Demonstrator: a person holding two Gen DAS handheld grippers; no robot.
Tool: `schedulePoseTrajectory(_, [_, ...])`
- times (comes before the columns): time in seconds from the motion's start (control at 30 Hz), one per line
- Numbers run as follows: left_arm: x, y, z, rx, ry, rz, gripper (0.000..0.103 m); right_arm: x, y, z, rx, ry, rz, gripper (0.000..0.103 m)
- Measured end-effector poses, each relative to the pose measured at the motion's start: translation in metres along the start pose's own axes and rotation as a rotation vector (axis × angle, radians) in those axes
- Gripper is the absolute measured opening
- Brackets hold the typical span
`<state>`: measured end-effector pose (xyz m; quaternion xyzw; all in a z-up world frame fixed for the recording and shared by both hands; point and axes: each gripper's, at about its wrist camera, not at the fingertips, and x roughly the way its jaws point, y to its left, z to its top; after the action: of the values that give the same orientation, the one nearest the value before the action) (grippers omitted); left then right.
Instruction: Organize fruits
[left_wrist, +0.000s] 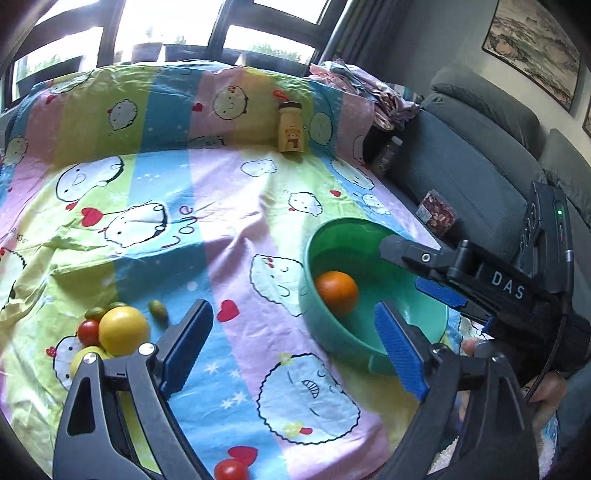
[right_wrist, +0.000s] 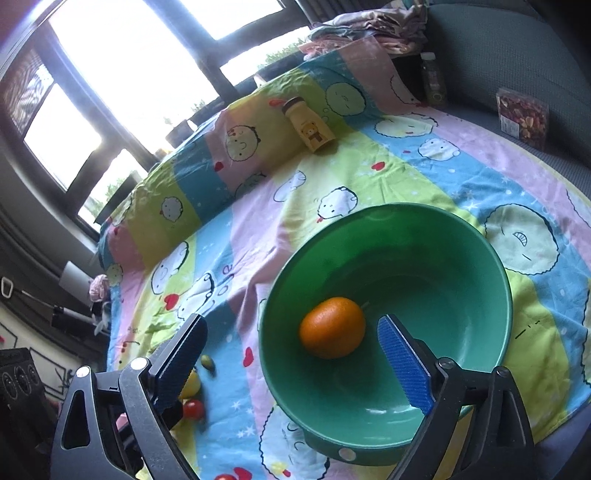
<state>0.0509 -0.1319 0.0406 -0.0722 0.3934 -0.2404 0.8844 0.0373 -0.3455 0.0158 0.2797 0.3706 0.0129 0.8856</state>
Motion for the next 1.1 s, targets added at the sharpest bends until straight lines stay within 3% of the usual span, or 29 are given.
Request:
schedulePoseTrajectory(0.33, [-0.034, 0.058, -0.019, -0.122, -0.014, 0.191, 0.089, 0.001, 0.033, -0.014, -0.099, -0.012, 0.051, 0.099])
schedulePoseTrajectory(0.8, [-0.065, 0.115, -0.038, -0.245, -0.047, 0.292, 0.090, 0.017, 0.080, -0.040, -0.211, 0.031, 0.113, 0.099])
schedulePoseTrajectory(1.1, [-0.066, 0.129, -0.045, -0.276, -0.031, 0.290, 0.090, 0.034, 0.100, -0.052, -0.220, 0.110, 0.182, 0.099])
